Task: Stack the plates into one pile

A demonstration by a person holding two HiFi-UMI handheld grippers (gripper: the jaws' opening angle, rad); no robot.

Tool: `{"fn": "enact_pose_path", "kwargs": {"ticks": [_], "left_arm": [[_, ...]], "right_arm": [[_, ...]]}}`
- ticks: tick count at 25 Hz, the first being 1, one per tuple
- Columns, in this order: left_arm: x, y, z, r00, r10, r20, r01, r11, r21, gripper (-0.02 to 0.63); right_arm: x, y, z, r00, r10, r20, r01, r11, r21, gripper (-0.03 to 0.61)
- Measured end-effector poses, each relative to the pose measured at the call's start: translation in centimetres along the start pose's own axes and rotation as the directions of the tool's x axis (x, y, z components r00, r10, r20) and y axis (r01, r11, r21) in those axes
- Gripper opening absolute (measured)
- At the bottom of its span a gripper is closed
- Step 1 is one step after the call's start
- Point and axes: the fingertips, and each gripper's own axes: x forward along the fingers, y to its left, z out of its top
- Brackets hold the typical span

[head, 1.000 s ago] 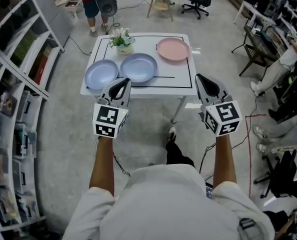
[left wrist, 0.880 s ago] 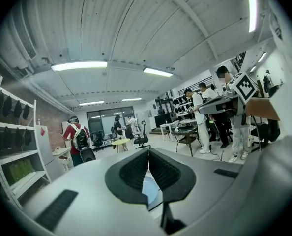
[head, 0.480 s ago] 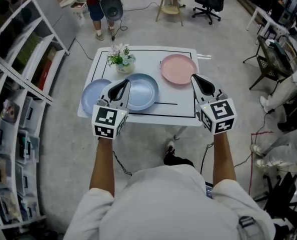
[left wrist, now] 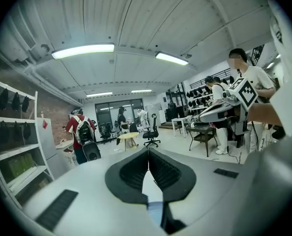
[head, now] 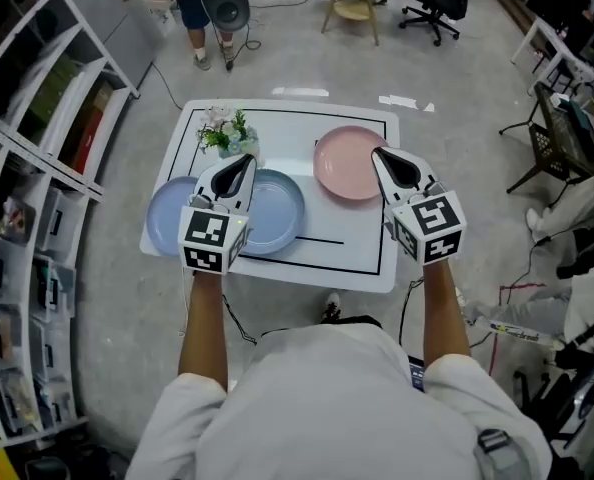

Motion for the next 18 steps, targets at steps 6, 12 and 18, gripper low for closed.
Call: {"fn": "enact_pose_path", "kwargs": {"ticks": [6,12,18], "left_arm": [[3.0,0.2,-1.8,0.999,-0.01,-0.049,0.009,1.0,-0.014,0.02],[4.5,2.6,-5.0,0.995,-0.048,-0.087,0.043,0.998,-0.052,0.02],[5.3,4.5,-8.6,0.983,-0.131,-0.13,0.123,0.99,-0.067,0.019]], "right_arm": [[4.1,-0.7,-2.7,0.994,0.069,-0.082,-0.068,0.998,0.019,0.012],[9.0,0.5,-6.4,0.984,0.086,-0.153,-0.079,0.995,0.053,0.015],[13.7,2.2,-11.7,0.955,0.086,-0.285,-0.09,0.996,-0.001,0.077]]}}
